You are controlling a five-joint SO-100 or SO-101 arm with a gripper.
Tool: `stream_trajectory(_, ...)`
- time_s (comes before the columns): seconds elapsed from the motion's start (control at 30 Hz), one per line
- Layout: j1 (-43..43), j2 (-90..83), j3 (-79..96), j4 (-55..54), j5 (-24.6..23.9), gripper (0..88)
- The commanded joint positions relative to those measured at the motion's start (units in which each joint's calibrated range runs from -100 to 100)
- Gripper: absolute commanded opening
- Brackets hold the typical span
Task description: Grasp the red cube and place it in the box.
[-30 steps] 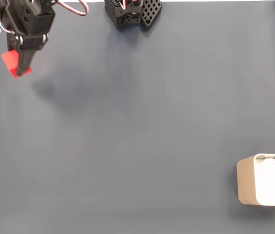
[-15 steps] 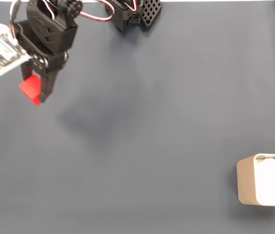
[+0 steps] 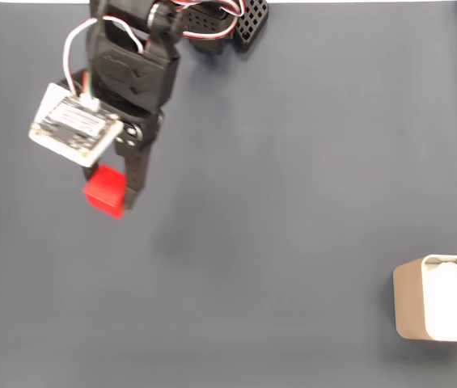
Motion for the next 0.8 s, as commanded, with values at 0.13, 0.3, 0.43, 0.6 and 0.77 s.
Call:
stream_trajectory(0.13,-6.6,1.6,-6.4,0.2,0.5,3.4)
stream_trajectory(0.3,-11.7,2.8,-8.7,0.2,0.5,3.4)
stream_trajectory(0.43,-15.7,4.5,-10.9,0.2,0.5,3.3)
stream_trajectory(0.6,-20.4,7.2,-14.7,0.2,0.6,3.2)
stream_trajectory(0.77,-24.0,11.1,-19.6,0.2,0.7,3.2)
